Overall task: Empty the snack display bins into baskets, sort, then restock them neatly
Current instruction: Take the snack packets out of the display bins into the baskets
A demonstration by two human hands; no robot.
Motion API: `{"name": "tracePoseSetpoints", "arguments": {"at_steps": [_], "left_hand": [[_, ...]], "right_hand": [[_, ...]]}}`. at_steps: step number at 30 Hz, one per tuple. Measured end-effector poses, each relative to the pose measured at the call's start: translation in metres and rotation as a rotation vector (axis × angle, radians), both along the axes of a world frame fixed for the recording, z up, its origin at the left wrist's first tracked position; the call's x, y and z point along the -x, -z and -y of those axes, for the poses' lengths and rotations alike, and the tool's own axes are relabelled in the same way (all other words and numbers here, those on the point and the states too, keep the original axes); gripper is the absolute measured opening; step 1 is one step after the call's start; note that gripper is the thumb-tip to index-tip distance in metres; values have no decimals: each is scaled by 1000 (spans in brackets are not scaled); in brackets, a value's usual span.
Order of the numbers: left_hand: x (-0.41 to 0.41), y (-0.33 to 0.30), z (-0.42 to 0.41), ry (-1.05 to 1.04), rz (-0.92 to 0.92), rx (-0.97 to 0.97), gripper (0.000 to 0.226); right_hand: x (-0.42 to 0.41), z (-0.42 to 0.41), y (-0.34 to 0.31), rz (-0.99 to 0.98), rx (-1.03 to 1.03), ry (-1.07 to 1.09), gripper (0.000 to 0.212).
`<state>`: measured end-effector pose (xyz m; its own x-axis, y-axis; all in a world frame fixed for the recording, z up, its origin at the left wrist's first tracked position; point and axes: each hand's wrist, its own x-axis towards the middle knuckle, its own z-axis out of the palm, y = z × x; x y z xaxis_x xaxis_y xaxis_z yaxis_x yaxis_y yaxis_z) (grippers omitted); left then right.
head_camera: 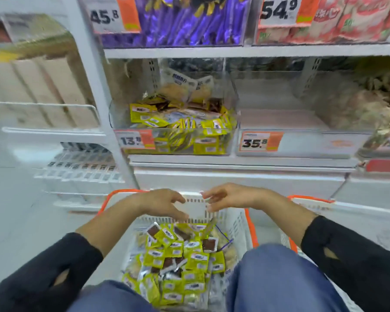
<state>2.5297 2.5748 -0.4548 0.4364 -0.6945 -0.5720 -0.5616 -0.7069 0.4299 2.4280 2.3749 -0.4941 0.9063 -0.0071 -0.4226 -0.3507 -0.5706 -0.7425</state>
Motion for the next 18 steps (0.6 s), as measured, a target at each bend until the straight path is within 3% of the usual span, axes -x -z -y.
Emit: {"name": "tracePoseSetpoints", "arguments": {"at_steps": [2,7,13,15,18], "left_hand": [[-10,-9,-15,8,85,13,56],[-37,-33,-34,-150,91,298,41],[-77,-67,-17,-367,285,734,14],[-93,-79,-6,-427,375,768,14],[-125,-85,17,-407,458,595,27]], "right_hand": [[-2,-4,-5,39,1,14,38],[-11,-2,-62,158,-34,54,26],[-56,18,-127,551,100,224,17],[-76,32,-142,541,272,240,15],[-108,53,-147,272,592,134,25]]}}
